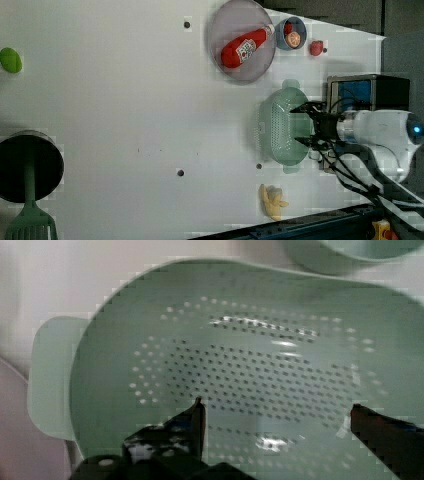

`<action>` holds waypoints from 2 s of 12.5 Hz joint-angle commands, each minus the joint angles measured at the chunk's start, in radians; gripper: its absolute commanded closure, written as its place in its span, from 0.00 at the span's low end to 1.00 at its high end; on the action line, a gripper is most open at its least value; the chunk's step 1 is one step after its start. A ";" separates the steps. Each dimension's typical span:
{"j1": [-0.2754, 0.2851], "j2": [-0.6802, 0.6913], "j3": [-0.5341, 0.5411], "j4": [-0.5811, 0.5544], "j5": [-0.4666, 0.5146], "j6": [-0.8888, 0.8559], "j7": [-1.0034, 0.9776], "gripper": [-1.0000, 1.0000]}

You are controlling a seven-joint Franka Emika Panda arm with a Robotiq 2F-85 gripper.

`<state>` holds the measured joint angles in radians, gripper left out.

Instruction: Drag strainer right to left.

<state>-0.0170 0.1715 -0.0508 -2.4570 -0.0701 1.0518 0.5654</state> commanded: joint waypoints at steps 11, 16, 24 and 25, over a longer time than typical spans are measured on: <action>0.066 0.177 0.050 -0.032 0.024 0.223 0.207 0.00; 0.116 0.178 0.070 -0.030 0.026 0.223 0.300 0.00; 0.228 0.182 0.171 -0.017 0.026 0.220 0.561 0.00; 0.241 0.184 0.178 -0.012 0.026 0.219 0.565 0.00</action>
<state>0.1987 0.3787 0.1190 -2.4707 -0.0368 1.2842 1.0488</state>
